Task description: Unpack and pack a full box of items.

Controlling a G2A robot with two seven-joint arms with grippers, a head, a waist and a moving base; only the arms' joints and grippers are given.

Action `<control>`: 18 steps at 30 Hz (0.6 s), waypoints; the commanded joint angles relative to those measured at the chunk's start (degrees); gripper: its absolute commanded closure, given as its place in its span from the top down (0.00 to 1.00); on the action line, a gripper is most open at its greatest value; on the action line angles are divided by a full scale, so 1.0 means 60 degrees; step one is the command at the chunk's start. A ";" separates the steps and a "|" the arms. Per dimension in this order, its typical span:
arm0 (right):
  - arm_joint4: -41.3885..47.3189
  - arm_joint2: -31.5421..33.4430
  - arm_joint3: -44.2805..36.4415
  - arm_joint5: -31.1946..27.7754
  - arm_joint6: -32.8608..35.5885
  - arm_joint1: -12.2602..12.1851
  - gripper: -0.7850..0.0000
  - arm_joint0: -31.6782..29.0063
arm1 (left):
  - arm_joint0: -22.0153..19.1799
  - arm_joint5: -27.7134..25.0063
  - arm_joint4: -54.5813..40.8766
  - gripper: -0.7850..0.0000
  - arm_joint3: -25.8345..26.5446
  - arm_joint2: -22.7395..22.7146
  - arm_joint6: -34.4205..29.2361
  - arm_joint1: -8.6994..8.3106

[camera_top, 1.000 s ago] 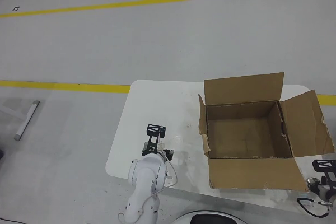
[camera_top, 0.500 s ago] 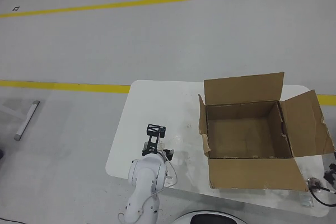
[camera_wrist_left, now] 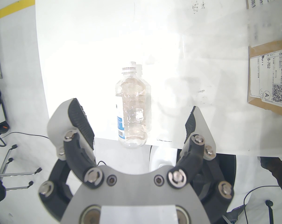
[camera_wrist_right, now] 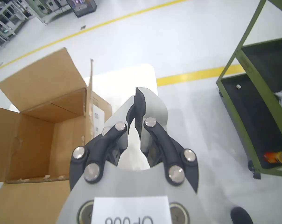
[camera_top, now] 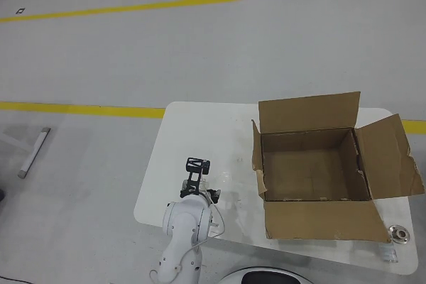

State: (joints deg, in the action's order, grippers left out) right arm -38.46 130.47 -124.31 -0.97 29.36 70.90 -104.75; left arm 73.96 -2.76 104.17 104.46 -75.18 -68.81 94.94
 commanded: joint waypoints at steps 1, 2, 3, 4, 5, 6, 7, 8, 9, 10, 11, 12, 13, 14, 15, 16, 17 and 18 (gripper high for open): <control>0.0078 0.0027 -0.0360 -0.0048 0.0037 -0.0009 0.00 0.0030 | 0.0000 0.0000 0.0000 1.00 0.0000 0.0000 0.0000 0.0000; 0.0078 -0.0005 -0.0529 -0.0128 0.0041 -0.0012 0.00 0.0026 | 0.0000 0.0000 0.0000 1.00 0.0000 0.0000 0.0000 0.0000; 0.0042 -0.0048 -0.0694 -0.0228 0.0027 -0.0017 0.00 0.0016 | 0.0000 0.0000 0.0000 1.00 0.0000 0.0000 0.0000 0.0000; -0.0076 -0.0096 -0.0867 -0.0334 -0.0051 -0.0022 0.00 0.0012 | 0.0000 0.0000 0.0000 1.00 0.0000 0.0000 0.0000 0.0000; -0.0246 -0.0177 -0.0996 -0.0453 -0.0176 -0.0024 0.00 -0.0003 | 0.0000 0.0000 0.0000 1.00 0.0000 0.0000 0.0000 0.0000; -0.0405 -0.0303 -0.1120 -0.0589 -0.0352 -0.0023 0.00 -0.0015 | 0.0000 0.0000 0.0000 1.00 0.0000 0.0000 0.0000 0.0000; -0.0530 -0.0437 -0.1182 -0.0664 -0.0534 -0.0016 0.00 -0.0038 | 0.0000 0.0000 0.0000 1.00 0.0000 0.0000 0.0000 0.0000; -0.0619 -0.0596 -0.1256 -0.0773 -0.0685 -0.0009 0.00 -0.0077 | 0.0000 0.0000 0.0000 1.00 0.0000 0.0000 0.0000 0.0000; -0.0692 -0.0757 -0.1322 -0.0886 -0.0804 -0.0002 0.00 -0.0119 | 0.0000 0.0000 0.0000 1.00 0.0000 0.0000 0.0000 0.0000; -0.0813 -0.0901 -0.1361 -0.0968 -0.0935 0.0004 0.00 -0.0157 | 0.0000 0.0000 0.0000 1.00 0.0000 0.0000 0.0000 0.0000; -0.0945 -0.1071 -0.1398 -0.1074 -0.1071 0.0009 0.00 -0.0191 | 0.0000 0.0000 0.0000 1.00 0.0000 0.0000 0.0000 0.0000; -0.1087 -0.1225 -0.1403 -0.1166 -0.1211 0.0013 0.00 -0.0218 | 0.0000 0.0000 0.0000 1.00 0.0000 0.0000 0.0000 0.0000; -0.1249 -0.1394 -0.1409 -0.1307 -0.1385 0.0015 0.00 -0.0230 | 0.0000 0.0000 0.0000 1.00 0.0000 0.0000 0.0000 0.0000; -0.1359 -0.1594 -0.1392 -0.1545 -0.1513 0.0013 0.00 -0.0245 | 0.0000 0.0000 0.0000 1.00 0.0000 0.0000 0.0000 0.0000; -0.1480 -0.1747 -0.1342 -0.1728 -0.1630 0.0009 0.00 -0.0237 | 0.0000 0.0000 0.0000 1.00 0.0000 0.0000 0.0000 0.0000; -0.1697 -0.1881 -0.1344 -0.1892 -0.1774 0.0001 0.00 -0.0197 | 0.0000 0.0000 0.0000 1.00 0.0000 0.0000 0.0000 0.0000; -0.1878 -0.2008 -0.1314 -0.2023 -0.1907 -0.0004 0.00 -0.0160 | 0.0000 0.0000 0.0000 1.00 0.0000 0.0000 0.0000 0.0000; -0.2043 -0.2126 -0.1294 -0.2090 -0.2004 -0.0008 0.00 -0.0121 | 0.0000 0.0000 0.0000 1.00 0.0000 0.0000 0.0000 0.0000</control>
State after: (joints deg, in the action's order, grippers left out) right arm -49.78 118.30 -132.18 -13.16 17.87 70.87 -105.69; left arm 73.96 -2.76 104.17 104.46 -75.18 -68.81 94.94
